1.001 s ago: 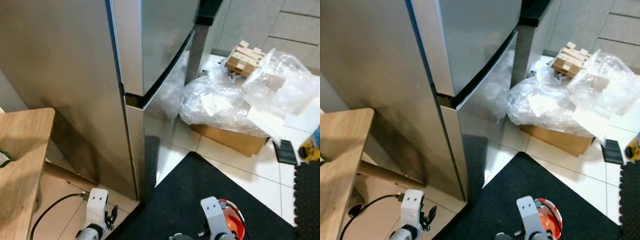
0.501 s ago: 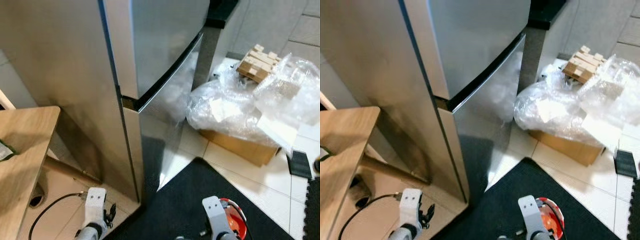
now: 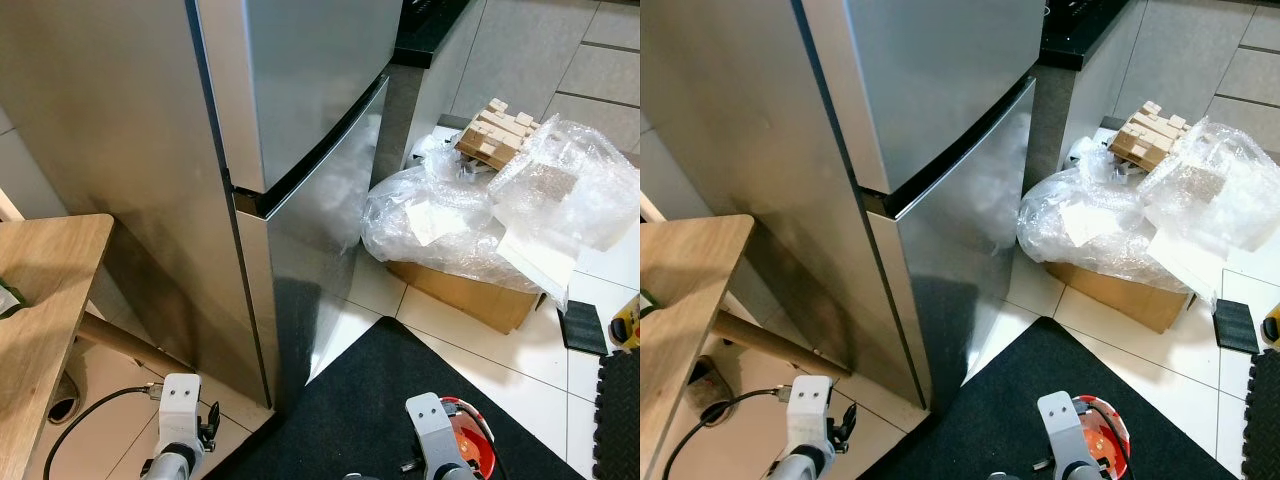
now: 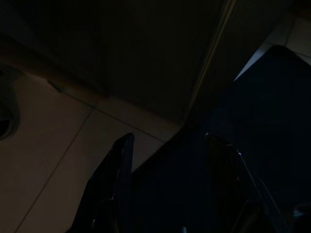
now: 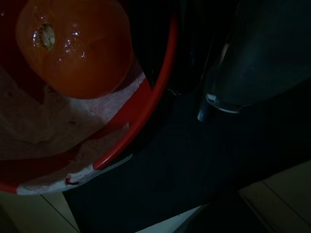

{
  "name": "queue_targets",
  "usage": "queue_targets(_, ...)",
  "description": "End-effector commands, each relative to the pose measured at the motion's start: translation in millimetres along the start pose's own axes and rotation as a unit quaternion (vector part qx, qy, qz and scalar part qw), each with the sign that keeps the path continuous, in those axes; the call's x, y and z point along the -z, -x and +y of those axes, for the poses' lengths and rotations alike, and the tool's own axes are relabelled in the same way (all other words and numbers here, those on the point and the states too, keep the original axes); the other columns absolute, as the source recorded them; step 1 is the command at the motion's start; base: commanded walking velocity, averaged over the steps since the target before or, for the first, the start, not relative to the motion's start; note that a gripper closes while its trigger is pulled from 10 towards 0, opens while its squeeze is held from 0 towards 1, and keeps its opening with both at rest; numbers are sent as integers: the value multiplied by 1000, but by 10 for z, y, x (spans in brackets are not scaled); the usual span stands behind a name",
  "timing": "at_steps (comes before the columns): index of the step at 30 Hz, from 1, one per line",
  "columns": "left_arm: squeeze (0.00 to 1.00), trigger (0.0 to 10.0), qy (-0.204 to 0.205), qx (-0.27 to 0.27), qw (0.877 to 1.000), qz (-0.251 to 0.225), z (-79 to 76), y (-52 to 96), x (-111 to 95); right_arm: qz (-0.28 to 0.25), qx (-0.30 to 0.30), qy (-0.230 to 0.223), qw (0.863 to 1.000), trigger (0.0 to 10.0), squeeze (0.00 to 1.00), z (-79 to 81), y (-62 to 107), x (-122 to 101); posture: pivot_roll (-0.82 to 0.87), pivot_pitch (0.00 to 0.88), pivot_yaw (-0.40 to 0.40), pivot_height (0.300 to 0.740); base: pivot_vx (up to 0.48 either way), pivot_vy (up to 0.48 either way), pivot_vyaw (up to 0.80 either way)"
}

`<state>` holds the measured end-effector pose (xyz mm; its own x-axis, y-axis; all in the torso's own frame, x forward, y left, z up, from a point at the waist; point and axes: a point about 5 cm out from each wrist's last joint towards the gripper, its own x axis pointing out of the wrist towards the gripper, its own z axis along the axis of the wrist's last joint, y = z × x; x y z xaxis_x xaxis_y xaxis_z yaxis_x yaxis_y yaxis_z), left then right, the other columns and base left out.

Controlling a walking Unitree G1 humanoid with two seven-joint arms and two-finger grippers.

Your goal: Restocking fridge

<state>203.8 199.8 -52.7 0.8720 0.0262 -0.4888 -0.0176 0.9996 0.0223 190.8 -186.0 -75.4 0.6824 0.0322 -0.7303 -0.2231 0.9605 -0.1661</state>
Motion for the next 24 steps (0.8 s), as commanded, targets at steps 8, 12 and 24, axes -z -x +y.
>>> queue_targets(8,0,10000,13,-13,1000,5,49,14,23,-3,4,-5,1000,10000,0,-12,-1,-10,-144,83,16,740,0,0,0)
queue_targets(12,0,10000,15,-14,1000,4,50,7,12,-4,5,-5,1000,10000,0,-22,-2,-15,-145,79,17,740,0,0,0)
queue_targets(24,0,10000,37,-10,999,16,32,7,45,-4,2,-4,1000,10000,0,-4,-8,-26,-142,83,12,740,0,0,0)
